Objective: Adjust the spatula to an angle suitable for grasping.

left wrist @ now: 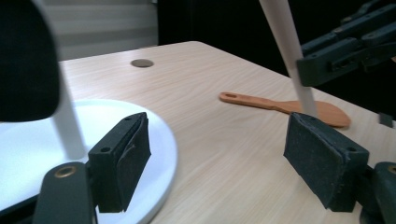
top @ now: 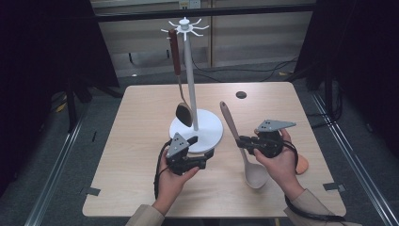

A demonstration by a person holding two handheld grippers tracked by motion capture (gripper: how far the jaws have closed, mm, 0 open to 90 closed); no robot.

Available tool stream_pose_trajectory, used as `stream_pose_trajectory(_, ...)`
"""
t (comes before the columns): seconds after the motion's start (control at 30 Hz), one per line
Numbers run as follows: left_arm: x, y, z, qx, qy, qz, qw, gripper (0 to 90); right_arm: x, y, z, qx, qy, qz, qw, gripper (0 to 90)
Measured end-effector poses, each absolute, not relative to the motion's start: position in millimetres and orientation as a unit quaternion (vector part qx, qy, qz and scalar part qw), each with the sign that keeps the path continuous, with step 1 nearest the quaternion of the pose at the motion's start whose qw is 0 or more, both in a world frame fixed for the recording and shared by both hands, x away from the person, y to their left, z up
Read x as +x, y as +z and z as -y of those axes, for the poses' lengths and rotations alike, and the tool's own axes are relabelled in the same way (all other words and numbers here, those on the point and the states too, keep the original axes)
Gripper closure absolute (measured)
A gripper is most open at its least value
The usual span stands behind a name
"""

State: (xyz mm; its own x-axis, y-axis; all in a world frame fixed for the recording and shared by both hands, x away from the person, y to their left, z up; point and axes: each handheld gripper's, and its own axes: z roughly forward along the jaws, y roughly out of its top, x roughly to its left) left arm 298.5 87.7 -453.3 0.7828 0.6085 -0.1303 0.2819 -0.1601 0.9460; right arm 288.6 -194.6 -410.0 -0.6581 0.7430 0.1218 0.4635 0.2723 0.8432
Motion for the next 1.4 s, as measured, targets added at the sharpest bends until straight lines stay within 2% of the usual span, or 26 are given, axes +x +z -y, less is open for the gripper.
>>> stream_pose_trajectory(0.2, 295.6, -457.6, -73.9, 0.757, 0.124, -0.272, 0.581, 22.5, 282.7, -407.9, 187.5, 0.372, 0.477, -0.782, 0.151, 78.7)
stream_pose_trajectory(0.6, 291.5, -467.7, -55.3, 0.762, 0.064, -0.272, 0.584, 31.2, 275.8, -407.5, 171.5, 0.37, 0.501, -0.766, 0.156, 78.6)
stream_pose_trajectory(1.0, 289.1, -464.4, -52.2, 0.757, 0.033, -0.281, 0.588, 54.2, 272.7, -406.4, 159.0, 0.371, 0.506, -0.763, 0.152, 78.6)
stream_pose_trajectory(1.4, 289.6, -462.7, -54.3, 0.757, 0.027, -0.294, 0.582, 68.8, 270.2, -403.4, 155.8, 0.363, 0.517, -0.761, 0.147, 78.5)
